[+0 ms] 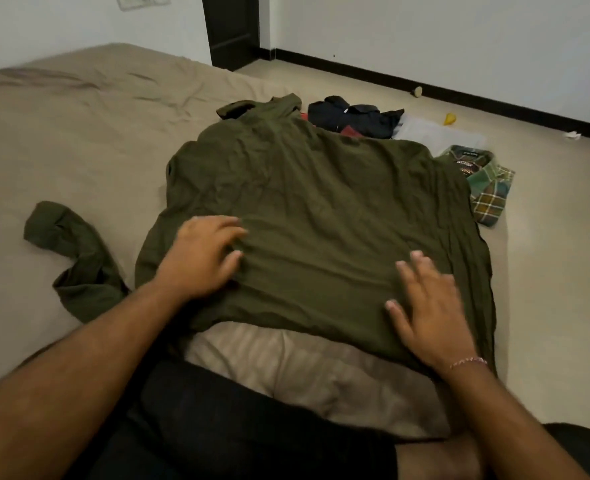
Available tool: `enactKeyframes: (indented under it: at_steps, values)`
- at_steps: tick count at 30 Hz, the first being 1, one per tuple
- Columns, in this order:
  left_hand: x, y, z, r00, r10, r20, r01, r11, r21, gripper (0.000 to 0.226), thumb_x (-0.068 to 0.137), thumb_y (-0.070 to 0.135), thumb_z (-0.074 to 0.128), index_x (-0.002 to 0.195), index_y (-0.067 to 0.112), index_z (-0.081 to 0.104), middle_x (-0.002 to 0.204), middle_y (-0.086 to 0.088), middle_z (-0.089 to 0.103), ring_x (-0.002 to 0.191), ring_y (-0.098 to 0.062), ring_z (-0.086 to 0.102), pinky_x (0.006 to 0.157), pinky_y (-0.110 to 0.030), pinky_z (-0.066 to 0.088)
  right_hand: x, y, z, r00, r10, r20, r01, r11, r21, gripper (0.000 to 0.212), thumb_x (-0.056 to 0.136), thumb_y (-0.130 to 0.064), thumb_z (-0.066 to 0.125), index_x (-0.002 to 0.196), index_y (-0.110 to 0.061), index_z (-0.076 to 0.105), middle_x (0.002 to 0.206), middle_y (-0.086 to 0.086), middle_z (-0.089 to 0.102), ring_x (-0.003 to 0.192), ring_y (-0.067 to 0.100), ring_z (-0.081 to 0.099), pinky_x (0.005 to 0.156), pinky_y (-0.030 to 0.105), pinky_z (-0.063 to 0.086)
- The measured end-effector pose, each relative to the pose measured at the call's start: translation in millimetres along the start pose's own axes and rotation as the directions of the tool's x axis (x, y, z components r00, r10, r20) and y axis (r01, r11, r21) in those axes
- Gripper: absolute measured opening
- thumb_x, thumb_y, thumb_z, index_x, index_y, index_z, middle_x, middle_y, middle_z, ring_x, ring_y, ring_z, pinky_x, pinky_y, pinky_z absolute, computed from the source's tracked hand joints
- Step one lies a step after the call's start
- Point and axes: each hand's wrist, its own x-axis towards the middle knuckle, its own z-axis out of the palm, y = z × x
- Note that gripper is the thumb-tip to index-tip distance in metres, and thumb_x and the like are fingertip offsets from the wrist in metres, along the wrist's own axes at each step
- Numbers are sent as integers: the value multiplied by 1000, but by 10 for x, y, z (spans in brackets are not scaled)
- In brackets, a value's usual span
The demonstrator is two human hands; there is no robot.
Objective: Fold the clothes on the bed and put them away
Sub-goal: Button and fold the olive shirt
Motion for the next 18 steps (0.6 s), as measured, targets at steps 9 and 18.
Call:
enactKeyframes:
  at_steps: [9,18]
  values:
    - [-351,389,-174,822,-13,570,-159,955,251,79,95,43,49,164,33,11,156,6,42,140,-17,43,109,-42,42,-234,-239,-58,836,-134,532,194,979,-58,88,85,-53,45,161,-49,-1,164,-27,-18,154,0,-11,127,57,9]
    - [-466,-619,-963,755,-431,493,234,881,412,37,88,22,58,119,41,67,107,4,72,96,-19,69,82,-35,56,-277,712,-543,934,33,357,-140,950,279,76,81,6,73,99,-67,69,111,-43,66,113,-16,60,106,28,49]
